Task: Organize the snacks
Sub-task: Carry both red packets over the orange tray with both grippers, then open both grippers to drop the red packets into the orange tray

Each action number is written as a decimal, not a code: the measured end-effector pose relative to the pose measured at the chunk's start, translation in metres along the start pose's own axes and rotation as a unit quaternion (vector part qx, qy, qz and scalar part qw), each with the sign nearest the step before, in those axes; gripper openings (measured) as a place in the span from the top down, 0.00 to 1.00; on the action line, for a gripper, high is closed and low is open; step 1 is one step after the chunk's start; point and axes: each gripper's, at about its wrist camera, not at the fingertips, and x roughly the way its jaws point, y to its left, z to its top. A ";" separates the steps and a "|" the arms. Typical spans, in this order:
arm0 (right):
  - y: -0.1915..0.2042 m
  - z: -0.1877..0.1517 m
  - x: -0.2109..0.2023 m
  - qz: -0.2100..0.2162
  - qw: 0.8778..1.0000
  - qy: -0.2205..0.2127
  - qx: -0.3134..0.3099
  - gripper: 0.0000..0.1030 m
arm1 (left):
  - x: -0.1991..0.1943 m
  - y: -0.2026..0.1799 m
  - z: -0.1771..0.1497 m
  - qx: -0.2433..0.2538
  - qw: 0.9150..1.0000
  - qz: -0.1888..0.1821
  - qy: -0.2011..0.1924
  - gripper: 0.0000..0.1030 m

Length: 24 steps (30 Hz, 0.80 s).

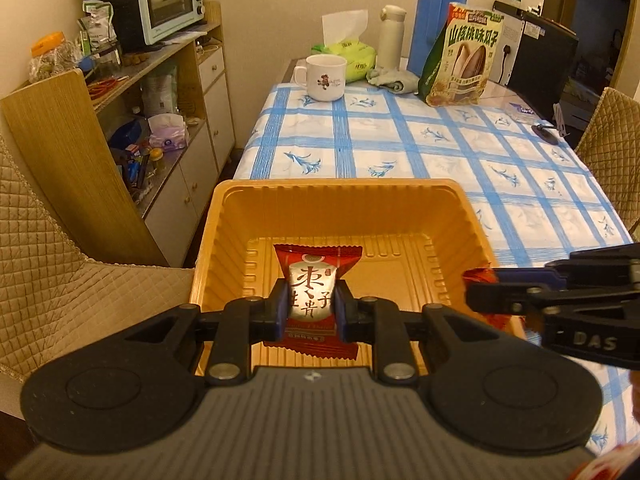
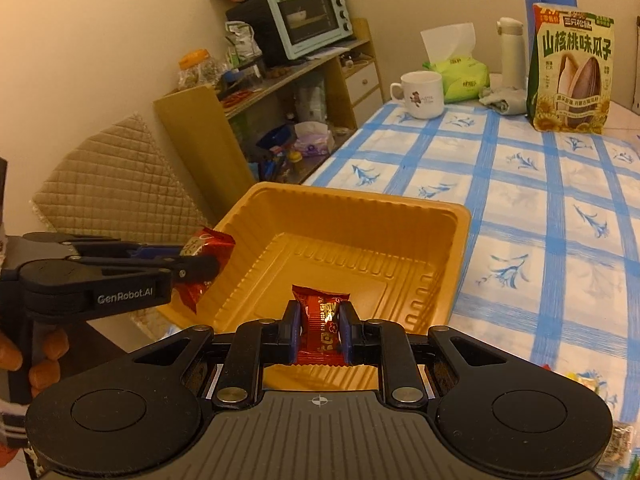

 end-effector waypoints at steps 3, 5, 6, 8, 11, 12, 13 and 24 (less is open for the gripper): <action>-0.001 0.004 0.018 -0.010 1.000 0.009 0.007 0.80 | 0.014 0.004 0.003 -0.003 1.000 -0.004 0.010 0.79; -0.002 0.005 0.031 -0.019 1.000 0.017 0.015 0.80 | 0.023 0.007 0.003 -0.005 1.000 -0.006 0.018 0.79; -0.003 0.005 0.036 -0.022 0.999 0.020 0.018 0.80 | 0.027 0.008 0.003 -0.004 1.000 -0.006 0.021 0.79; -0.004 0.006 0.045 -0.028 0.999 0.026 0.025 0.80 | 0.036 0.011 0.003 -0.004 1.000 -0.006 0.028 0.79; -0.006 0.006 0.053 -0.035 0.998 0.031 0.029 0.80 | 0.048 0.013 0.003 -0.006 0.999 -0.009 0.038 0.79; -0.006 0.006 0.055 -0.036 0.998 0.031 0.029 0.80 | 0.051 0.014 0.004 -0.006 0.999 -0.010 0.041 0.79; -0.005 0.006 0.056 -0.038 0.998 0.032 0.029 0.80 | 0.053 0.015 0.004 -0.006 0.999 -0.011 0.043 0.79; -0.001 0.011 0.064 -0.047 0.998 0.034 0.034 0.80 | 0.054 0.023 0.002 -0.003 0.999 -0.024 0.044 0.67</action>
